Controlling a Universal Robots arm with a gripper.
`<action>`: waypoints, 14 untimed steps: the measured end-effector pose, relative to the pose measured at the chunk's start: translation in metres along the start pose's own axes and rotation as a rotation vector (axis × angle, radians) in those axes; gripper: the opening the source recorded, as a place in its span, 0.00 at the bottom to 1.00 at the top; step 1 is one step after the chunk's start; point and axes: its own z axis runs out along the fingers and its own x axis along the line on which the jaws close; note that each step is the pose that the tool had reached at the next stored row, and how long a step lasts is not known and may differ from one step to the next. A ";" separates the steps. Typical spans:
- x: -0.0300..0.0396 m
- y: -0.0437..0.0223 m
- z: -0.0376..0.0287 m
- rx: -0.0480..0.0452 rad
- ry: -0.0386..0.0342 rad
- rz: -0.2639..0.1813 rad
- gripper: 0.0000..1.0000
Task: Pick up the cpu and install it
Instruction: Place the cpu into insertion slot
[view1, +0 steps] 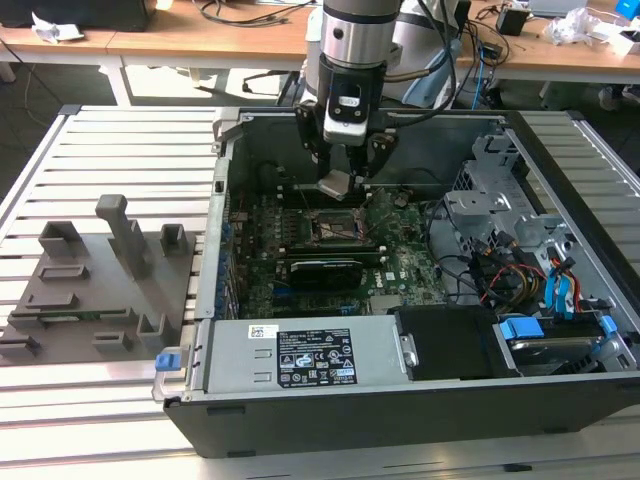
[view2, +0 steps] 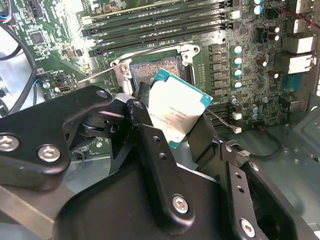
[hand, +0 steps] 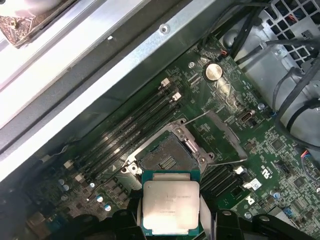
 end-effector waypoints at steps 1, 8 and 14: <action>0.0000 0.0000 0.0000 0.0003 0.0007 0.013 0.55; 0.0000 0.0000 0.0001 0.0017 0.0035 0.067 0.55; 0.0000 0.0000 0.0001 0.0031 0.0060 0.118 0.55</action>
